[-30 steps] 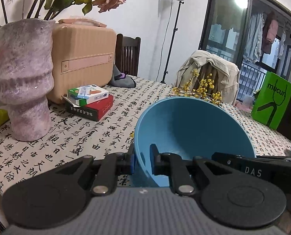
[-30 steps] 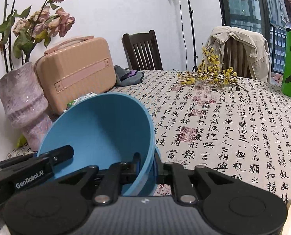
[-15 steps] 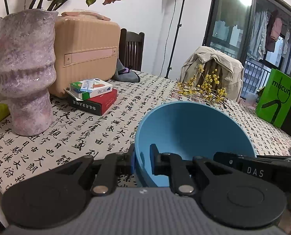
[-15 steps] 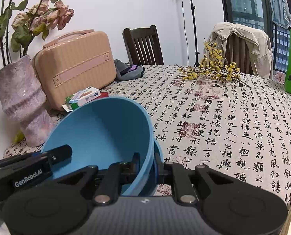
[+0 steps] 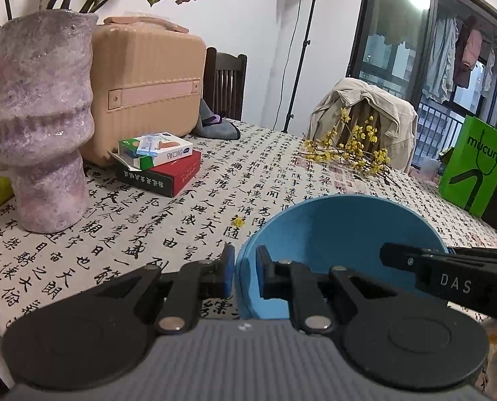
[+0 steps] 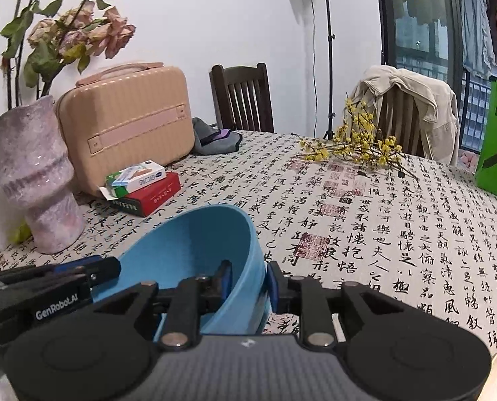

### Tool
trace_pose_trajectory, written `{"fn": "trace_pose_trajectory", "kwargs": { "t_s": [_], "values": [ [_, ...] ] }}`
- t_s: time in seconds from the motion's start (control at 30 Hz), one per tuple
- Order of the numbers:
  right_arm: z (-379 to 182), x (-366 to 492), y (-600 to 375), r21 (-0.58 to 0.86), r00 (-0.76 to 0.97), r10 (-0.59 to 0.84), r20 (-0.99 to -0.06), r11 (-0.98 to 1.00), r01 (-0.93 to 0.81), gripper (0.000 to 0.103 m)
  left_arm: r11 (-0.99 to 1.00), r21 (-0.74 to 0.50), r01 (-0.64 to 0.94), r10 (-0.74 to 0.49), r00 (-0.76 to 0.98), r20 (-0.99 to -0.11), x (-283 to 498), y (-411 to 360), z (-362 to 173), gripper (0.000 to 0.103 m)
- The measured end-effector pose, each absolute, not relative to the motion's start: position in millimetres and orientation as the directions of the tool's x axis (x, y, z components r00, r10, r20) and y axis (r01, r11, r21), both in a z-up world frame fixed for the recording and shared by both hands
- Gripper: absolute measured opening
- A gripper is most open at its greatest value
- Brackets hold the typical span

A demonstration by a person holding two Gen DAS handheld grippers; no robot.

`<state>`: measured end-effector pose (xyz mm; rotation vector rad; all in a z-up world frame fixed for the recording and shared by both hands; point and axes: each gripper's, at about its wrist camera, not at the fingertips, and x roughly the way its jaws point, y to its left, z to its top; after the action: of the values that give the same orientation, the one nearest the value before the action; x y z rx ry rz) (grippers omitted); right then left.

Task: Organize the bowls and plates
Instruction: 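Lower the blue bowl with both tools onto the tablecloth beside the vase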

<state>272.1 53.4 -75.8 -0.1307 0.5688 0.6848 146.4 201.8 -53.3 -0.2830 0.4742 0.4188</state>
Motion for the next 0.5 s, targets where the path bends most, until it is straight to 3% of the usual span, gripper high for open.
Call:
{"fn": "trace_pose_trajectory", "kwargs": {
  "t_s": [0.5],
  "values": [
    [-72.7, 273.8, 49.6, 0.091, 0.624, 0.575, -0.529, 0.770, -0.632, 0.026, 0.874, -0.202, -0.442, 0.287, 0.805, -0.520, 151.8, 210.9, -59.1, 0.014]
  ]
}}
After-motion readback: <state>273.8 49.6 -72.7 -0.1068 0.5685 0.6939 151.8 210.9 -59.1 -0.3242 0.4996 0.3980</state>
